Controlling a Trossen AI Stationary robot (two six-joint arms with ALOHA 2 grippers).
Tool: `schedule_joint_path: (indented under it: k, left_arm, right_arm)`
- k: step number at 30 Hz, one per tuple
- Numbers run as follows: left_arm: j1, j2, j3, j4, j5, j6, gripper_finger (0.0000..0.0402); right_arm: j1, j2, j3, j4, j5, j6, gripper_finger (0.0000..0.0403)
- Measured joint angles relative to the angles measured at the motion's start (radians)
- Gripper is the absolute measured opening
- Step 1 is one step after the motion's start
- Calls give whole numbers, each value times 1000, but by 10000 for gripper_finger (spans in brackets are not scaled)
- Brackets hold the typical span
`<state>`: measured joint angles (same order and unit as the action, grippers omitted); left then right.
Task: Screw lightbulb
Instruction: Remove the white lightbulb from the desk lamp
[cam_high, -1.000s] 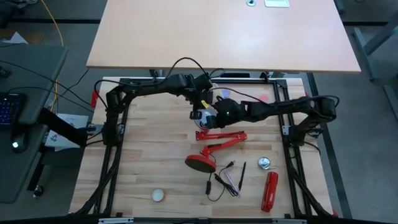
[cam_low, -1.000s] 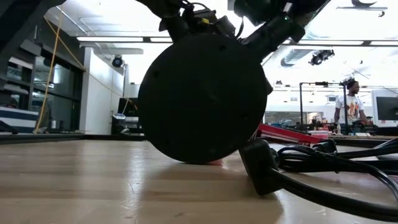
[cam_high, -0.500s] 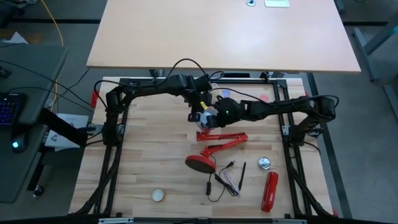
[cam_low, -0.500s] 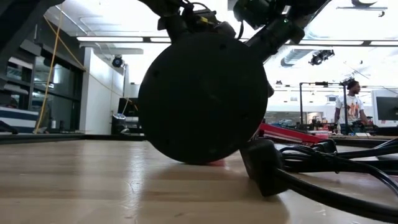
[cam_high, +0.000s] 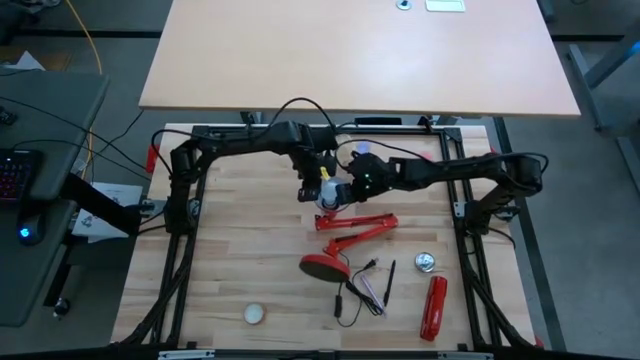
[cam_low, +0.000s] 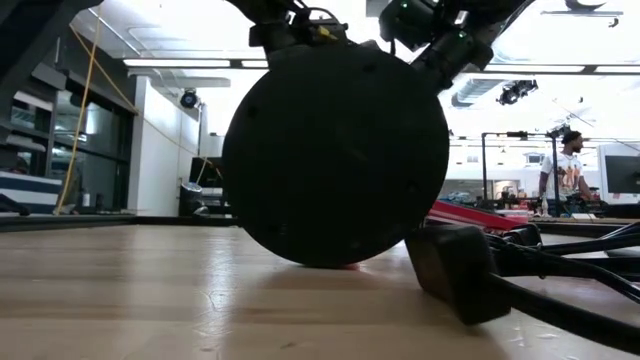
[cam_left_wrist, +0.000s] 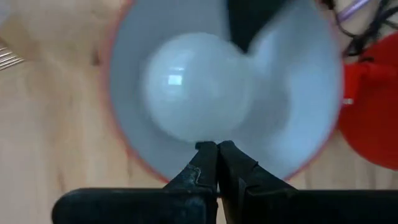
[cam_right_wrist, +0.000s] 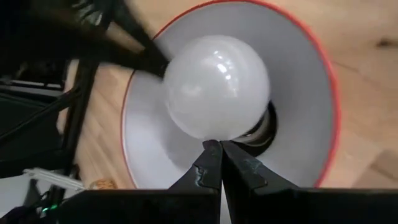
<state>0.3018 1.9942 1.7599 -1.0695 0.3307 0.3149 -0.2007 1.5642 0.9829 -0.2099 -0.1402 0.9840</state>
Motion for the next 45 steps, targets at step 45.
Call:
schedule_joint_path:
  k: [45]
  left_arm:
    - [204,-127,0,278,-133,-129,0]
  right_arm:
    - [-80,-191,-2,-106,154,-147,0]
